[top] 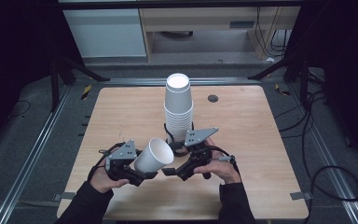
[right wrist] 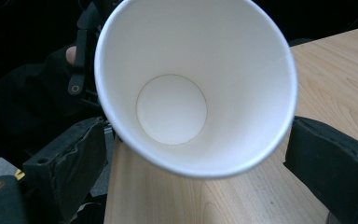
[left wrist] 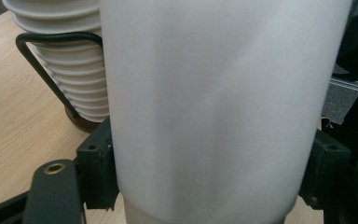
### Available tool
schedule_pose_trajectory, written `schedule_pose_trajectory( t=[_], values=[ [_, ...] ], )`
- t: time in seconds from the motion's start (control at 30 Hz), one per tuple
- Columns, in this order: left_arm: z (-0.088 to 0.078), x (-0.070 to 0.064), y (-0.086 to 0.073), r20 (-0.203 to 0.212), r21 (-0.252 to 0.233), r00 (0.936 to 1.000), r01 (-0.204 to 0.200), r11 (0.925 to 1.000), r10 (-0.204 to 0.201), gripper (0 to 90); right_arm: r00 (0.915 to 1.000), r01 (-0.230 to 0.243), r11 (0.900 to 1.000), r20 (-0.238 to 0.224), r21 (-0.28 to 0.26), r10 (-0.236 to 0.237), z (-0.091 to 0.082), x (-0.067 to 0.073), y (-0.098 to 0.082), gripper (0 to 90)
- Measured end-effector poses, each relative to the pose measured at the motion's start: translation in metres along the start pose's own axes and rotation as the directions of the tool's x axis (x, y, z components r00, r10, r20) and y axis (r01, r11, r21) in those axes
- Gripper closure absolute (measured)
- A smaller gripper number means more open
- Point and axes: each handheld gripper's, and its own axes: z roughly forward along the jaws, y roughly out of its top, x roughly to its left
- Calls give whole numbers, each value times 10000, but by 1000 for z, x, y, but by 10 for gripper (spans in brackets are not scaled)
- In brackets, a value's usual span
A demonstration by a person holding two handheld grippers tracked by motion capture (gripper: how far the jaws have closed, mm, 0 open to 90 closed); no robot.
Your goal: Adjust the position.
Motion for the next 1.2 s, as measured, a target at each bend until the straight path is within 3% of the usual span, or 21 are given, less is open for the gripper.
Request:
schedule_pose_trajectory(
  t=[0.63,1.2],
  values=[
    [11,-9,3,45,225,9995,-314,9993,313,233,9993,-272,9994,-257,-211,267,18,1,-2,60],
    [11,-8,3,151,295,9995,-270,9992,265,223,9988,-344,9991,-371,-251,335,17,1,-3,94]
  ],
)
